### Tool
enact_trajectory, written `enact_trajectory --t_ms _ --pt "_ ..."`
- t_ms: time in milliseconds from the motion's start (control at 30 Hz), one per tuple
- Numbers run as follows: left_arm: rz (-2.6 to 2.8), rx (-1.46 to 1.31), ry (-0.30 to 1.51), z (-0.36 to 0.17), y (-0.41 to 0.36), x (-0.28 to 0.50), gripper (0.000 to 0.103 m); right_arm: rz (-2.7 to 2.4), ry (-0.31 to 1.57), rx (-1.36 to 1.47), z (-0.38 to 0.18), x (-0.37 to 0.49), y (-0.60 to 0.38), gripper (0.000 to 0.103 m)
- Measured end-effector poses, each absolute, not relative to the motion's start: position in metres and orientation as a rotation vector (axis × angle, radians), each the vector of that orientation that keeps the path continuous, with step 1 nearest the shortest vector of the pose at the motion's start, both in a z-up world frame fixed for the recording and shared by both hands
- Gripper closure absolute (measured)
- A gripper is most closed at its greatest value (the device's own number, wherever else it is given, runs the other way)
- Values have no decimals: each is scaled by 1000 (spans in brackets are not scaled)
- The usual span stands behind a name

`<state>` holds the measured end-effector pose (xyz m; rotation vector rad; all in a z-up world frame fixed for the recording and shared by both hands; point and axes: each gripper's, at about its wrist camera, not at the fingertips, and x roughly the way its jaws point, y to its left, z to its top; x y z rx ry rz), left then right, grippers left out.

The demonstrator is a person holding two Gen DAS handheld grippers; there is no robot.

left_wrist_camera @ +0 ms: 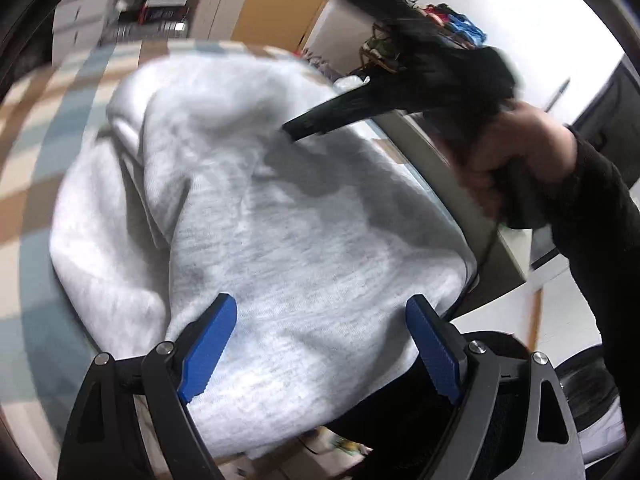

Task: Fold large clothes
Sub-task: 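Lower both open grippers around the grey sweatshirt bundle edges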

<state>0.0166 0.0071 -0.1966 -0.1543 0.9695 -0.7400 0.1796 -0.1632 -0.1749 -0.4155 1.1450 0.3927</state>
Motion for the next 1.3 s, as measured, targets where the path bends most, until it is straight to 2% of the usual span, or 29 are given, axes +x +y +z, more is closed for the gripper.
enact_trajectory --t_ms 200,367,467,533,600,667,800,967,1100,1167,1200,1233,1267,1300 --pt "-861 -293 886 -161 35 8 20 442 1142 -250 -157 181 -186 74" --pt "-869 -315 804 -113 33 38 20 575 1138 76 -132 137 -241 73" --pt "-885 -271 912 -123 5 72 20 665 1204 199 -142 111 -256 69" --pt "-770 -224 1072 -158 -12 104 20 697 1236 214 -153 98 -255 66" --pt "-738 -314 1188 -191 -6 125 24 678 1226 184 -169 86 -251 64" --pt "-737 -396 1169 -196 5 128 25 683 1204 190 -181 81 -249 63" --pt "-715 -344 1172 -187 6 116 28 713 1172 317 -188 81 -259 64" --pt "-788 -406 1106 -154 24 75 28 787 1149 338 -157 63 -273 64" --pt "-744 -242 1160 -186 14 51 28 831 1277 291 -181 45 -261 64" --pt "-669 -186 1191 -214 12 51 28 838 1269 337 -192 45 -263 69" --pt "-620 -177 1183 -225 14 51 28 826 1282 363 -197 47 -263 81" --pt "-603 -200 1172 -234 17 52 27 807 1292 372 -202 49 -263 89" --pt "-602 -198 1150 -231 18 50 26 780 1299 361 -208 50 -261 103" --pt "-592 -201 1152 -228 20 48 26 780 1298 374 -211 52 -261 103"
